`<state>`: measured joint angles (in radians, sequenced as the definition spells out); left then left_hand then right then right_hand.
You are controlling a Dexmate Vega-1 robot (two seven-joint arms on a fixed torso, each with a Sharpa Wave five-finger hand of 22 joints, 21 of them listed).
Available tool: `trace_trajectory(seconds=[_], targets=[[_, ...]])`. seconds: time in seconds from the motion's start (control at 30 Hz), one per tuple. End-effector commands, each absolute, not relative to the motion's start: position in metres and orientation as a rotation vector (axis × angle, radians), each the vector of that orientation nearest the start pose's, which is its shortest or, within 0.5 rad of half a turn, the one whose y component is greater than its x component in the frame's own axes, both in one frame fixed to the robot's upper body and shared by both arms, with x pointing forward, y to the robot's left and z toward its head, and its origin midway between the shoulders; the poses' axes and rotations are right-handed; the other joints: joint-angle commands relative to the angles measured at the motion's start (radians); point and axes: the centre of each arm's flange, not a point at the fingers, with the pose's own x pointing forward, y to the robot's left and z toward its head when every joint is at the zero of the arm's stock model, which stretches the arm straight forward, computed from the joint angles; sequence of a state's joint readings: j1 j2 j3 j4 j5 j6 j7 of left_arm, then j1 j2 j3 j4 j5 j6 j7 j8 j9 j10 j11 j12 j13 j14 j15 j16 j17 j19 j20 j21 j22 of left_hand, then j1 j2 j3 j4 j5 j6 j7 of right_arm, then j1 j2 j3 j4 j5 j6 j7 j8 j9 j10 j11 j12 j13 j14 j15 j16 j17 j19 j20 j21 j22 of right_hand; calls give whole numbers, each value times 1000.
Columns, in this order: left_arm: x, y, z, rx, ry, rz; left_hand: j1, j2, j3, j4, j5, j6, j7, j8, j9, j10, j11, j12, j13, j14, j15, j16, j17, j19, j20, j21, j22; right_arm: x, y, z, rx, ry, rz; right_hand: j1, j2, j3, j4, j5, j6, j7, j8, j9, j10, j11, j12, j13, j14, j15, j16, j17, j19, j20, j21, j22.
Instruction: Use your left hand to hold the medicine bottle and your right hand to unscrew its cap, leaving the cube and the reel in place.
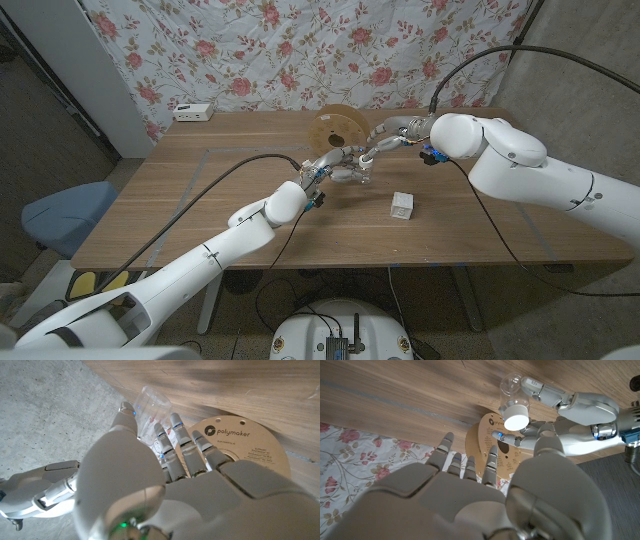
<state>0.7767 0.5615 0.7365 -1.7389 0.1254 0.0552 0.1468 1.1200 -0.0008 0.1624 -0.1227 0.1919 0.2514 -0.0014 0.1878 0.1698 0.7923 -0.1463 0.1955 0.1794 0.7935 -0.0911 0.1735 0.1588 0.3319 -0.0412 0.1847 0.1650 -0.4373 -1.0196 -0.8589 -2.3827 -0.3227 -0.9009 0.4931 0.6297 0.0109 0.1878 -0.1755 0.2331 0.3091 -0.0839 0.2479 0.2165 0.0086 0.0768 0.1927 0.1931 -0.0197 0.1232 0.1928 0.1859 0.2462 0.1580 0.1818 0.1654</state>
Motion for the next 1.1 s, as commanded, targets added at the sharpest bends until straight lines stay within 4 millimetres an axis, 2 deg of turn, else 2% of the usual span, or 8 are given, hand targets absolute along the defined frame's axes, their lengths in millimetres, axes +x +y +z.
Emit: trace_trajectory(seconds=[0.03,1.1], targets=[[579,81,-19,828,-750,-319,-3,10,6,1,0,9,-1,1,5,8,-3,-1,5,11,-113,-1,1,-5,-66,1,2,490,-154,90,-1526,-264,221,19,1,10,-1,5,21,4,9,3,4,2,3,3,8,4,5,3,10,-3,9,3],[581,80,-19,823,-759,-326,-7,19,16,0,-1,17,-7,0,5,18,-1,0,5,18,-114,-1,0,-7,-72,0,2,495,-144,79,-1584,-275,162,99,-14,44,-4,-5,101,3,52,21,39,-2,13,5,50,-2,16,2,44,-14,14,3]])
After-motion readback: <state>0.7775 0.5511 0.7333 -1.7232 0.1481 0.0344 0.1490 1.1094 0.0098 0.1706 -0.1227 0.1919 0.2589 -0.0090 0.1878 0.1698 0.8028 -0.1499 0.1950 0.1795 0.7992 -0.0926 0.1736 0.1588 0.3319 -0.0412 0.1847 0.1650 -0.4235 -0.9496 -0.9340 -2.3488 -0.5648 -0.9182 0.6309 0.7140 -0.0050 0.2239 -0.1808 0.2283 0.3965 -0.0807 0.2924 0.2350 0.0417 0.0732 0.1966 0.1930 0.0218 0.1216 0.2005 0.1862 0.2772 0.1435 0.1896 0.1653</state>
